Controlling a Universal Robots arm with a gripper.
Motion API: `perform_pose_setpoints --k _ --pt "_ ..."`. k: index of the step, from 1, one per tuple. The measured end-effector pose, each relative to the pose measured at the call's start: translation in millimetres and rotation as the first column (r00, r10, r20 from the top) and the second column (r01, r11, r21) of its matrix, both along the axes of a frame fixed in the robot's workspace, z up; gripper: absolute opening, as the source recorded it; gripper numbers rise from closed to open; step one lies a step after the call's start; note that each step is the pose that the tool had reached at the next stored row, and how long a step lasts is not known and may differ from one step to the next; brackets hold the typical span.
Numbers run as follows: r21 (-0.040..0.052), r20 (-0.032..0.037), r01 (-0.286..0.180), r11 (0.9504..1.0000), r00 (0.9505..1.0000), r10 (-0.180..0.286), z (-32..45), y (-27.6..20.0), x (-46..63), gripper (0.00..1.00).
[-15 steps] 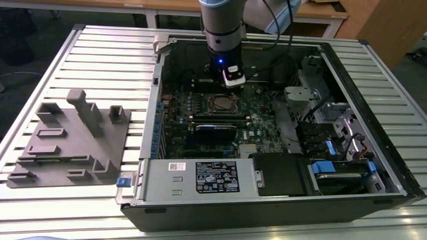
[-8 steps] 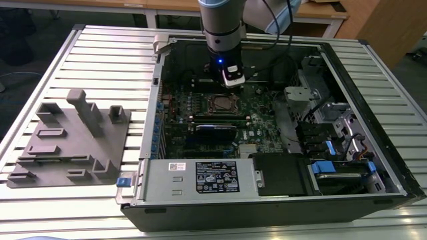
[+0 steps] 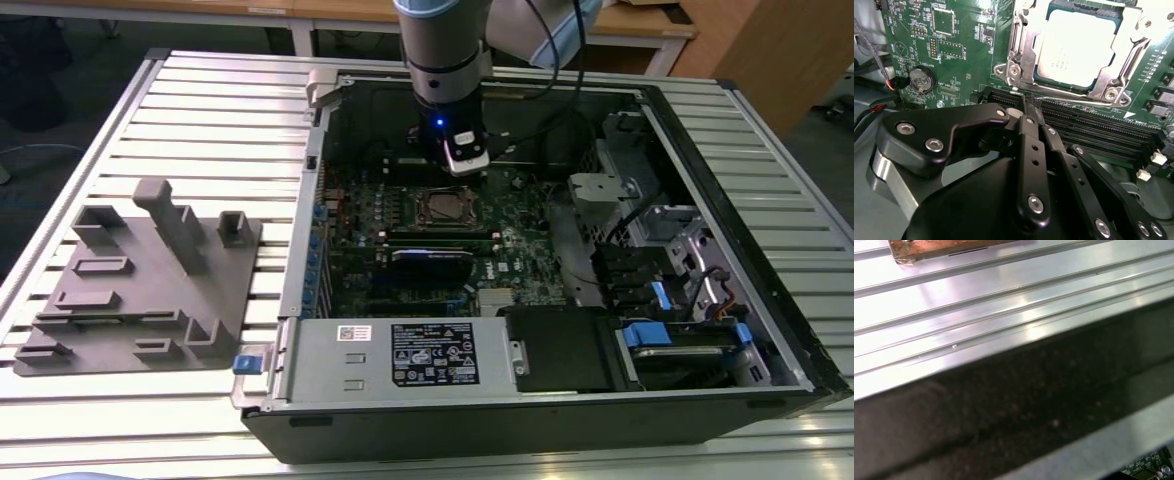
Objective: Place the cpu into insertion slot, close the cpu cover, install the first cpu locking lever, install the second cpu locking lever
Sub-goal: 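Install the first cpu locking lever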
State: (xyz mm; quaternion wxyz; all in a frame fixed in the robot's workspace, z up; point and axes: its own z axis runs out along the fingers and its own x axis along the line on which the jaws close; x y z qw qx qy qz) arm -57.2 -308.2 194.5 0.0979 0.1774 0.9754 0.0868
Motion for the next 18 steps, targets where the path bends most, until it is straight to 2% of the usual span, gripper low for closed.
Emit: perform_pose_setpoints --k 12,18 --pt "0.0019 0.0189 0.000 1.0000 0.9998 0.000 -0.6 -2.0 -0.4 0.11" --pt "0.0019 0.0229 0.000 1.0000 0.9997 0.000 -0.5 -2.1 -1.9 0.11"
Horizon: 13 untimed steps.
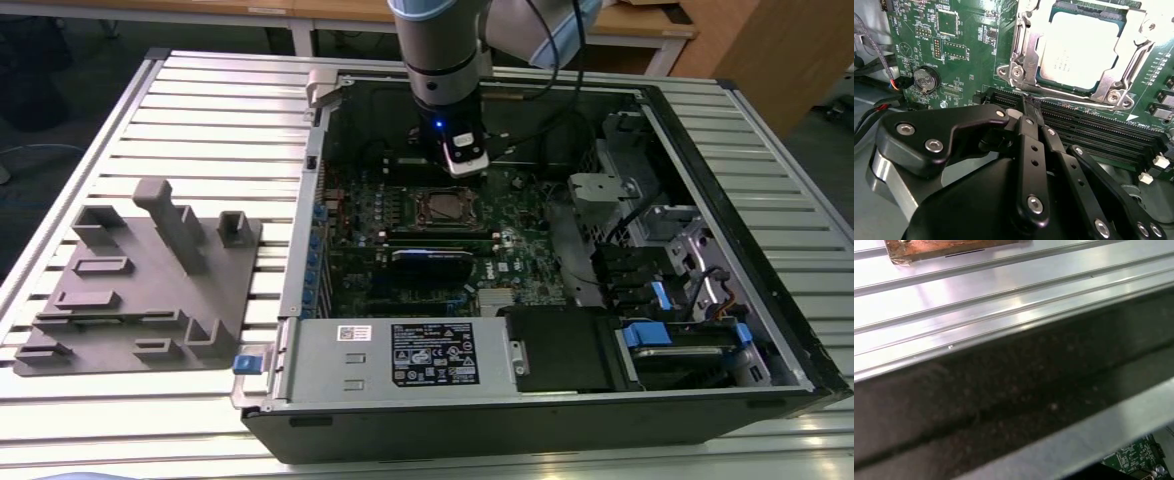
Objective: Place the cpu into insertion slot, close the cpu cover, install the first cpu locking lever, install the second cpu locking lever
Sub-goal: 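Install the first cpu locking lever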
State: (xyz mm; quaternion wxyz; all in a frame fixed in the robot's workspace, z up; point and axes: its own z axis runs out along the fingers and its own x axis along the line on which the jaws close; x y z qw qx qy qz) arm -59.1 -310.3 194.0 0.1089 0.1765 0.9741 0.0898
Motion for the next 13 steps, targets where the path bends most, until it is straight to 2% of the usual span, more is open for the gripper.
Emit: perform_pose_setpoints --k 13 --pt "0.0000 0.0076 0.000 1.0000 1.0000 0.000 0.0 -0.3 -3.8 0.11"
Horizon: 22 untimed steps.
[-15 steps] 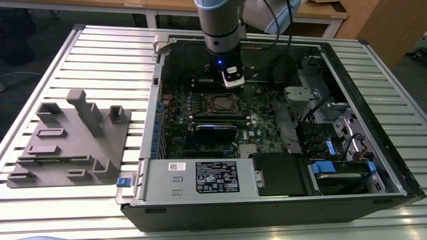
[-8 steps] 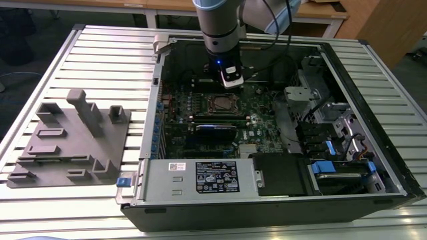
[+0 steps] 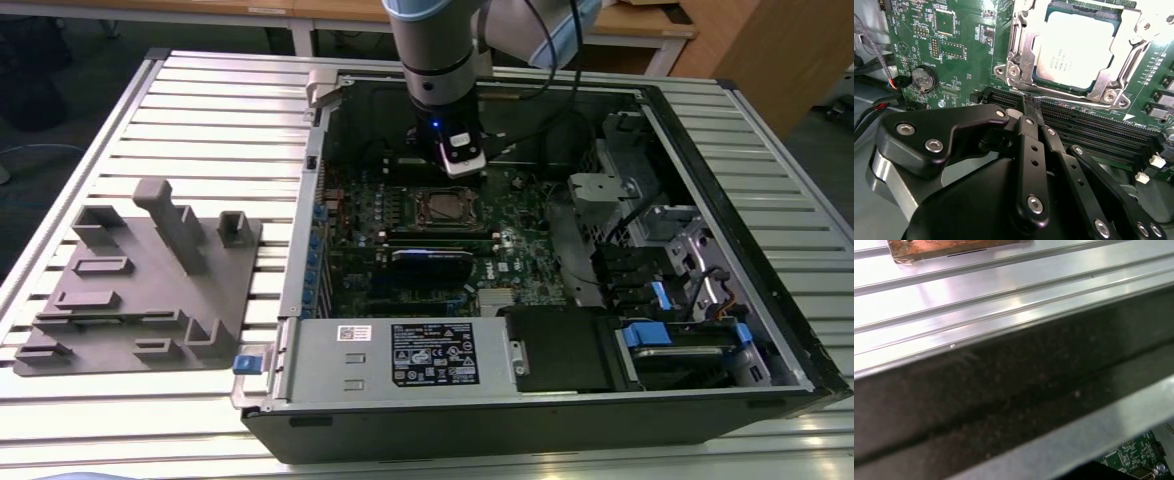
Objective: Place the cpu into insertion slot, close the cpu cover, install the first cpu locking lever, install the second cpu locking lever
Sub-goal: 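Install the first cpu locking lever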
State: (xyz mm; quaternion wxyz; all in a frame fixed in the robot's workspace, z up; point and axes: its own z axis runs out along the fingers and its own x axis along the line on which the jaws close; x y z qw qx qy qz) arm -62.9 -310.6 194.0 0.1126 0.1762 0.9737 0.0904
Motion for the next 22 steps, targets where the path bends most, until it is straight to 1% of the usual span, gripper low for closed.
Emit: perform_pose_setpoints --k 6,14,22 --pt "0.0000 0.0029 0.000 1.0000 1.0000 0.000 0.0 -0.6 -0.8 0.11" --pt "0.0000 0.0043 0.000 1.0000 1.0000 0.000 0.0 -2.7 -0.9 0.11" --pt "0.0000 0.0046 0.000 1.0000 1.0000 0.000 0.0 -2.9 -1.6 0.11"
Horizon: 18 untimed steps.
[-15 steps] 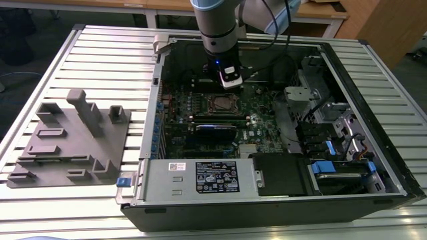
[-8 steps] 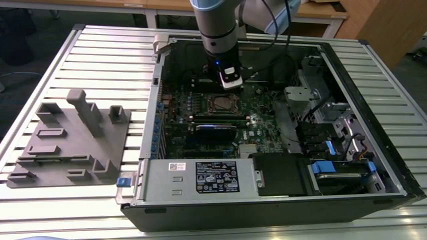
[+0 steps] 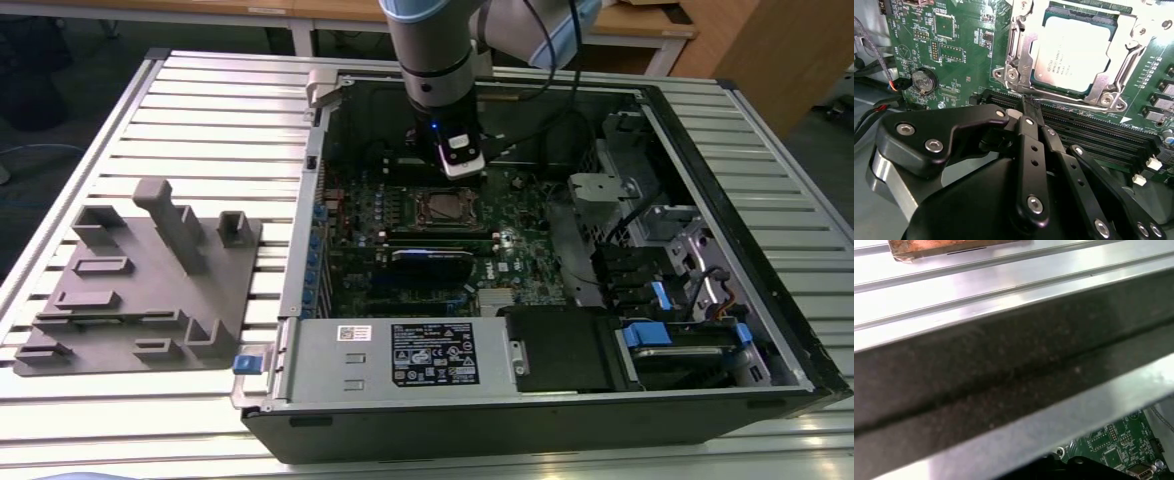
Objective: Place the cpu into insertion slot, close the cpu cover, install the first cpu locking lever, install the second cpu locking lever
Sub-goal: 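Install the first cpu locking lever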
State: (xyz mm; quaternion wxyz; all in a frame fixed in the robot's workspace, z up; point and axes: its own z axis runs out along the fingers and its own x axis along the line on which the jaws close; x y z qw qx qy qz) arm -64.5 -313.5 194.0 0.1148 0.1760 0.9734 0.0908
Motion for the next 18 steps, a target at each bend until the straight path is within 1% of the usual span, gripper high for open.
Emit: perform_pose_setpoints --k 9,18 --pt "0.0001 0.0000 0.001 1.0000 1.0000 -0.001 -0.1 -1.4 -0.3 0.11" --pt "0.0004 0.0000 0.002 1.0000 1.0000 -0.002 -2.1 -3.0 -0.4 0.11"
